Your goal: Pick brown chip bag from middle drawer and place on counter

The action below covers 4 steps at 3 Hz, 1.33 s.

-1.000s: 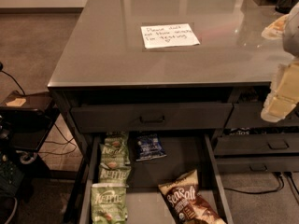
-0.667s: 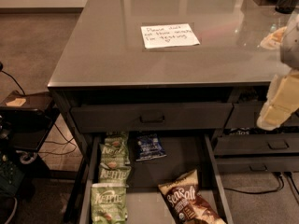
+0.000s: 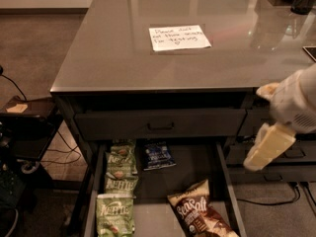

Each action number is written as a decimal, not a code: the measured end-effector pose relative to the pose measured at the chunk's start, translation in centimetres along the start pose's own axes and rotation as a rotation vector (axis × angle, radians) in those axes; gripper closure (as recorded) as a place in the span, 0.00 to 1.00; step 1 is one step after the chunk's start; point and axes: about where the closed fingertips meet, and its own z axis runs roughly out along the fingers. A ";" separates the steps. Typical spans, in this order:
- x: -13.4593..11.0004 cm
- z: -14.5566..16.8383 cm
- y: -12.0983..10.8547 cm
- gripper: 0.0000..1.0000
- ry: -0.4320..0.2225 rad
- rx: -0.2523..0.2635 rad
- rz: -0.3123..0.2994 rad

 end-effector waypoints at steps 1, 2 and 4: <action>1.3 5.4 1.8 0.00 -0.039 -0.029 0.039; 2.9 10.8 4.6 0.00 -0.084 -0.072 0.070; 5.8 16.9 8.6 0.00 -0.107 -0.166 0.127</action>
Offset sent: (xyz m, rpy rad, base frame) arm -0.0427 0.0364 -0.1955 0.2020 0.0991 -0.0360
